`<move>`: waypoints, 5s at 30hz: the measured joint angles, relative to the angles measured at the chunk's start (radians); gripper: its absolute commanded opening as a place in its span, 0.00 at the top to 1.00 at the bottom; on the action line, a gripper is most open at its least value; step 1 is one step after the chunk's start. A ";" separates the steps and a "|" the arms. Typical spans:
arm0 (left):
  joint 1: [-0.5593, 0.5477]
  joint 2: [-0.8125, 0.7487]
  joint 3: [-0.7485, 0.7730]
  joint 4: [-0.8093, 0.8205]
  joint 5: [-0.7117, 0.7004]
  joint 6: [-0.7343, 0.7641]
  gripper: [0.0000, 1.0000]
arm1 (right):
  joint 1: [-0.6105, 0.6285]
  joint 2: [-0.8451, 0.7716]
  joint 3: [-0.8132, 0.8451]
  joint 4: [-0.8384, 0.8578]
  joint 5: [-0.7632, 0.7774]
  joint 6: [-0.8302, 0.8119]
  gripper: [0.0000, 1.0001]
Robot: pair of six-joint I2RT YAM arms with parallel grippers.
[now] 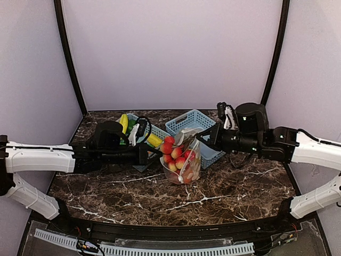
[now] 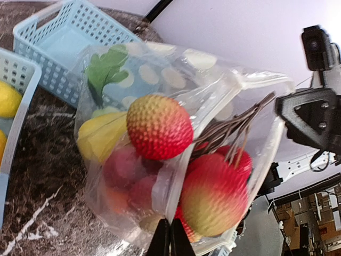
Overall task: Place the food in the zip-top bag and seal the zipper
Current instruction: Adjust the zipper food storage bag at the center of the board, then adjust the fake fruit in the zipper food storage bag.
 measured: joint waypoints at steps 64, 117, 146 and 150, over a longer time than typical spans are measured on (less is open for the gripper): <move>0.000 0.019 0.081 -0.049 0.053 0.058 0.99 | 0.085 0.365 0.478 -0.359 0.005 -0.306 0.55; 0.000 0.008 0.081 -0.072 0.004 0.013 0.99 | 0.078 0.280 0.356 -0.322 0.047 -0.299 0.70; 0.000 0.002 0.081 -0.074 0.029 0.050 0.99 | 0.037 0.465 0.485 -0.397 -0.057 -0.375 0.76; 0.000 -0.003 0.081 -0.083 0.008 0.048 0.99 | 0.036 0.455 0.473 -0.391 -0.096 -0.393 0.78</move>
